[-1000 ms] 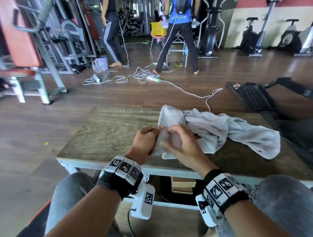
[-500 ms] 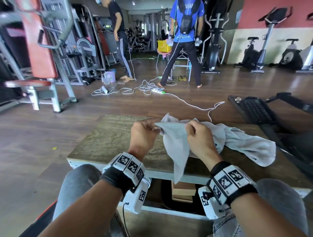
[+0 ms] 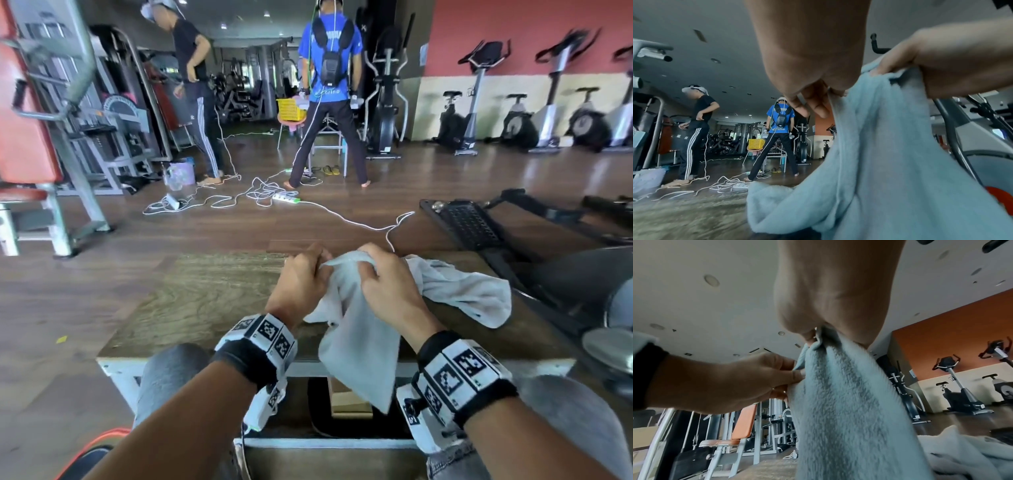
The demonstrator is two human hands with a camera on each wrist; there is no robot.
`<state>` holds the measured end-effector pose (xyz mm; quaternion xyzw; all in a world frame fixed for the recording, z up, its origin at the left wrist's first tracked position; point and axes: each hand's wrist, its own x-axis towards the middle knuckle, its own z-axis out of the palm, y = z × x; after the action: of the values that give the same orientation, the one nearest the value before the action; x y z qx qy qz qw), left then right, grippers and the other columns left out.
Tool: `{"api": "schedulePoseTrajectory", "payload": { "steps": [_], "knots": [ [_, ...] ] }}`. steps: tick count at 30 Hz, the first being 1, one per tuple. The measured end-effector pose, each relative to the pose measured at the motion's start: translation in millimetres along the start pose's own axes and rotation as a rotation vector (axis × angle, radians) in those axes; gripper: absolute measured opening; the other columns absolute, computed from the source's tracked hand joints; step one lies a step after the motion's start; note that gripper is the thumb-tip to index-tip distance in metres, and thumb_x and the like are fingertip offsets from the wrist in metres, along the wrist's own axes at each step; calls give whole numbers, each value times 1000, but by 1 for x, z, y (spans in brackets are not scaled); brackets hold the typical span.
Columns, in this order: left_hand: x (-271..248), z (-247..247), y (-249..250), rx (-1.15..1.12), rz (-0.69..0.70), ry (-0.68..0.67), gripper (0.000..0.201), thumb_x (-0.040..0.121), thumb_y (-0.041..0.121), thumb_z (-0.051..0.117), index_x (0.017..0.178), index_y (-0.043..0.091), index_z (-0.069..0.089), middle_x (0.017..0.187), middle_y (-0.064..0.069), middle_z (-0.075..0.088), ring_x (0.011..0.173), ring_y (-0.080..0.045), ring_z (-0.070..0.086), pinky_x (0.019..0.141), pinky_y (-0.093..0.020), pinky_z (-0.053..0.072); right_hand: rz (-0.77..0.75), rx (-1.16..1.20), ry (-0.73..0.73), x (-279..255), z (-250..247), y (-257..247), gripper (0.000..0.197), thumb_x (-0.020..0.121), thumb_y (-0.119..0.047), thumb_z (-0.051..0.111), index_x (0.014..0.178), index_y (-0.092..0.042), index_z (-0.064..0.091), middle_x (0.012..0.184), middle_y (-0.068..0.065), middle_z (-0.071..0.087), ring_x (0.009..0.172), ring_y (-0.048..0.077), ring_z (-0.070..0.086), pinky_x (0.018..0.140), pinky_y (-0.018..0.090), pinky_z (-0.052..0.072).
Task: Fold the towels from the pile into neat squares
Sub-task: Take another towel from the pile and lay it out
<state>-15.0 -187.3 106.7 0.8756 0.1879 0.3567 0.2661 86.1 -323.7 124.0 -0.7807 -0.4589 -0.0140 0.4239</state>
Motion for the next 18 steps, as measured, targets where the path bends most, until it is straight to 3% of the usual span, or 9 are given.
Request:
{"api": "schedulePoseTrajectory", "payload": {
  "steps": [2,4,7,9,11,13,16,18],
  "knots": [
    [1,4,-4,17,-19,-25,22,91,13,57,70,18,52,57,8,50,60,-25,50,58,-29,34,15,-18,12,-4,-6,-1,21,99,-15,45,114,-19,60,103,3,68,97,21,59,82,34,47],
    [3,7,-3,-64,-110,-12,35,94,16,55,62,18,43,51,8,42,52,-19,39,54,-27,28,34,-51,27,-4,-10,2,18,98,-18,48,113,-20,58,104,4,68,99,25,60,85,38,50],
    [8,10,5,-208,-174,1,32,98,18,48,67,11,46,54,5,42,48,-11,35,50,-26,29,55,-51,-55,-4,-12,0,31,88,-27,62,118,-27,53,109,-6,64,104,18,60,88,36,50],
    [11,10,13,-223,-101,-55,30,99,17,48,70,9,47,58,2,44,53,-13,37,52,-27,31,35,-87,-126,-3,-6,-4,31,83,-36,65,109,-29,51,102,-9,63,99,17,60,83,38,51],
    [13,9,14,-189,-9,-86,30,98,17,49,69,9,46,58,1,43,57,-17,37,55,-30,31,0,-167,-104,-1,2,-7,15,87,-31,60,93,-24,49,89,-4,60,91,24,60,77,41,50],
    [14,4,6,-111,35,-45,31,97,16,52,68,9,45,55,3,40,56,-21,37,56,-30,28,-6,-197,-41,5,6,-6,9,94,-24,52,87,-21,49,88,5,63,92,33,60,73,41,48],
    [11,-9,-5,-172,3,31,38,99,23,54,66,7,44,54,6,37,52,-14,34,51,-27,31,5,-240,-18,14,5,-7,11,99,-24,46,95,-19,55,100,14,66,100,37,58,72,36,39],
    [5,-15,-2,-293,-54,15,41,100,29,54,68,6,45,57,1,40,51,-11,38,46,-24,40,-1,-242,-44,20,6,-11,13,101,-23,44,99,-15,55,106,15,67,103,38,57,73,36,37]
  ]
}}
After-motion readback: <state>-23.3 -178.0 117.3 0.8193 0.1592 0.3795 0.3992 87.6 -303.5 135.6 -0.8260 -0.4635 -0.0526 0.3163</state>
